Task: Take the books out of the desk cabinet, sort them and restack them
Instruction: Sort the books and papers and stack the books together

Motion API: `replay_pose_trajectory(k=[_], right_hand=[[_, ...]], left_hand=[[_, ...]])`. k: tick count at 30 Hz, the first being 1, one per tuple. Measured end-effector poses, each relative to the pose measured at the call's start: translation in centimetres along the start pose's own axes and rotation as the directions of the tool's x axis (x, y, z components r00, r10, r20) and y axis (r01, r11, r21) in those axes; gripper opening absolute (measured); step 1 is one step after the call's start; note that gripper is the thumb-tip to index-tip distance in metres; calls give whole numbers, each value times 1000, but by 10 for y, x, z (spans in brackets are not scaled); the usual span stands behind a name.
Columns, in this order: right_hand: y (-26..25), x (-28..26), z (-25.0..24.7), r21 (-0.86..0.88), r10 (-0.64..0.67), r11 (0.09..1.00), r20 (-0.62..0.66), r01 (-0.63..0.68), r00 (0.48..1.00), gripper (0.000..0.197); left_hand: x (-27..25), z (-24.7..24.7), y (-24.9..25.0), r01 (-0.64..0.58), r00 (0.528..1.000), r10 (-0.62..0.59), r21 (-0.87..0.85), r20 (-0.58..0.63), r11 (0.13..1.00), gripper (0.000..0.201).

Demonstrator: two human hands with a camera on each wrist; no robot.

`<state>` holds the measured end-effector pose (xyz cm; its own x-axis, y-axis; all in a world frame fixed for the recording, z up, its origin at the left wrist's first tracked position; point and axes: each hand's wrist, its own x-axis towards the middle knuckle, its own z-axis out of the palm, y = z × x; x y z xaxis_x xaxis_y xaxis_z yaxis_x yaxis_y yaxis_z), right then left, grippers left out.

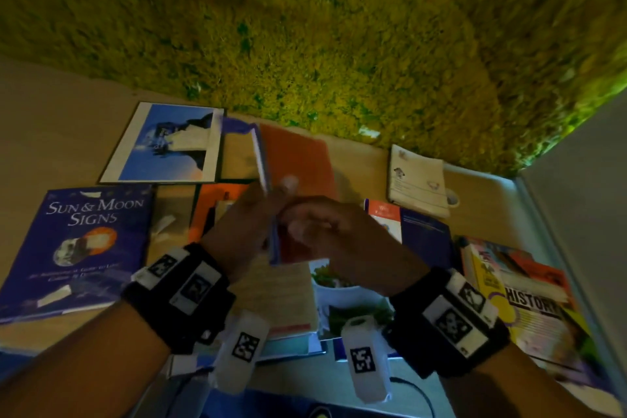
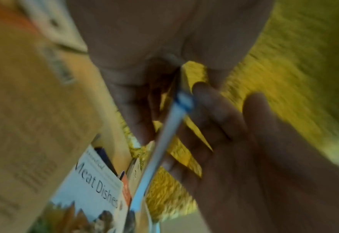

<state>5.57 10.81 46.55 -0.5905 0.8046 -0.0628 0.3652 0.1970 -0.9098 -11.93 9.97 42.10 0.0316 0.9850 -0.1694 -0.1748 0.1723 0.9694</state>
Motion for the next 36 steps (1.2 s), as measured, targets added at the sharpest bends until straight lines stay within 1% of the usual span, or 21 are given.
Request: replay_pose_trajectory(k=[1,2,5,7,8,10,12,14,15,17,20,21,23,25,26,28,29,30,32,34,36], right_hand=[[3,0,3,-18,12,1000,48,-11,999,23],[10,1,3,-18,35,999,40,-34,999,24],[38,7,-5,4,61,998,-186,-61,981,18],[58,8,-13,58,155,988,-317,-144,936,17],[65,8,-14,120,229,973,-336,-200,914,21],[80,6,-15,316,362,908,-258,-276,896,31],[87,3,-12,491,444,801,-102,-343,890,34],[91,-1,-9,585,452,723,1,-367,892,36],[92,-3,-10,620,446,704,-5,-347,895,35],[100,-6,-18,678,444,686,-104,-263,890,30],[119,-15,-48,714,468,678,-241,-171,850,28],[126,-18,-61,719,475,677,-264,-156,840,27],[140,-24,-90,700,483,700,-321,-139,815,24],[153,-25,-122,669,507,728,-375,-152,776,24],[160,-24,-138,657,519,736,-398,-160,756,27],[176,-18,-170,638,543,749,-434,-181,719,31],[183,-13,-187,623,552,756,-444,-199,705,32],[189,-8,-203,602,557,767,-455,-221,695,34],[198,2,-232,561,540,793,-465,-239,701,35],[206,13,-257,483,500,838,-497,-252,709,21],[215,23,-274,383,501,860,-512,-336,698,20]], left_hand=[[2,-2,-3,-23,999,21,-68,-27,997,30],[5,-6,-7,-29,999,25,-88,-49,996,28],[8,-16,-18,3,998,-9,-92,-67,996,35],[9,-21,-22,83,994,-92,-151,-57,985,32],[9,-23,-23,125,990,-135,-181,-47,976,31],[11,-26,-26,164,984,-176,-229,-31,959,32],[13,-27,-27,175,982,-187,-250,-26,952,32],[16,-22,-25,186,981,-194,-259,-7,948,30],[20,-18,-24,197,979,-202,-250,5,948,30],[32,0,-18,209,978,-209,-188,19,960,35],[60,32,-21,264,964,-264,-63,11,962,90],[68,47,-21,273,962,-272,-39,39,961,95],[82,79,-20,292,951,-296,51,92,955,84],[98,111,-24,284,942,-308,168,136,944,86],[109,126,-25,255,942,-294,227,160,940,88],[132,158,-27,132,955,-222,393,194,910,88],[146,171,-28,58,961,-182,490,208,870,91],[160,182,-28,27,963,-171,560,206,828,94],[188,198,-32,-1,972,-148,634,182,774,92],[213,211,-36,-19,976,-135,686,170,727,89],[230,222,-39,-19,980,-133,738,147,675,82]])
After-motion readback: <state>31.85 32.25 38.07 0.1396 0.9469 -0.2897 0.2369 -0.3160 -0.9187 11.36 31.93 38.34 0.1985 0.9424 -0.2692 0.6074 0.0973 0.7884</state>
